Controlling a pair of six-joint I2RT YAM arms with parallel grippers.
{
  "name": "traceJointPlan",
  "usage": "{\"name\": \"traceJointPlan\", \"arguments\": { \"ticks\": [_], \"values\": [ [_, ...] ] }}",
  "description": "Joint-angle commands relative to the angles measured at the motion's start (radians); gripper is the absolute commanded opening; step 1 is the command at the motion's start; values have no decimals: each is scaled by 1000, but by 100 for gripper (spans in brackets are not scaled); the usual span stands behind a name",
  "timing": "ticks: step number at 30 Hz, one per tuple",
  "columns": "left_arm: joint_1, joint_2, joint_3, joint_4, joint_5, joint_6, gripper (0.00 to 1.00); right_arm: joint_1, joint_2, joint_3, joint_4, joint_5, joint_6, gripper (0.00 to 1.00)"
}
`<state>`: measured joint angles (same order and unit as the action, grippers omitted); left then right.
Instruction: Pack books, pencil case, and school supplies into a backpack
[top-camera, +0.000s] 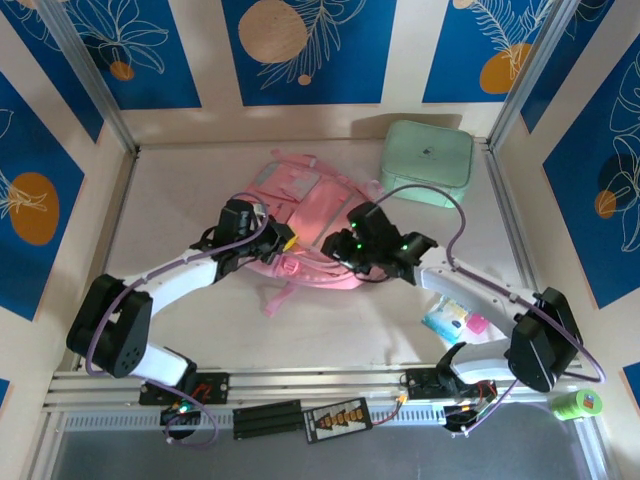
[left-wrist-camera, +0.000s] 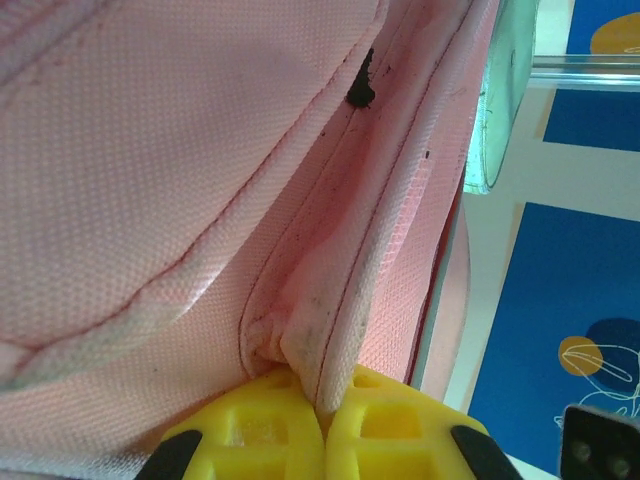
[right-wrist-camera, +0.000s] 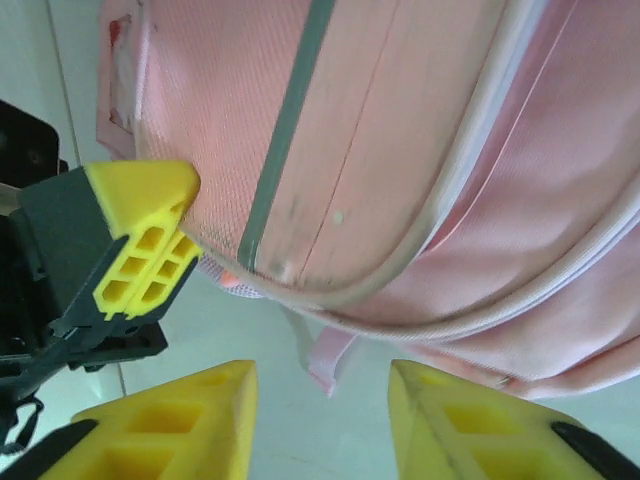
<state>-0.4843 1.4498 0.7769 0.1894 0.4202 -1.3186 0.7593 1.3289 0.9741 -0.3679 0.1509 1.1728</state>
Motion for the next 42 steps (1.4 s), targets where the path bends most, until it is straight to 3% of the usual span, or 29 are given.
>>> {"name": "traceJointPlan", "arguments": {
  "ticks": [1, 3, 6, 17, 32, 42],
  "values": [
    [-21, -11, 41, 90, 26, -20, 0, 67, 40, 23, 62, 140, 152, 35],
    [-24, -12, 37, 91, 23, -22, 0, 98, 78, 46, 65, 196, 162, 29],
    [-27, -9, 36, 90, 24, -26, 0, 136, 112, 34, 144, 252, 176, 27],
    [-30, 22, 29, 123, 48, -38, 0, 166, 204, 92, 140, 347, 193, 31],
    [-30, 29, 30, 159, 72, -46, 0, 184, 313, 166, 141, 388, 203, 32],
    [-26, 14, 35, 131, 69, -17, 0, 199, 285, 153, 59, 463, 173, 11]
  ]
}}
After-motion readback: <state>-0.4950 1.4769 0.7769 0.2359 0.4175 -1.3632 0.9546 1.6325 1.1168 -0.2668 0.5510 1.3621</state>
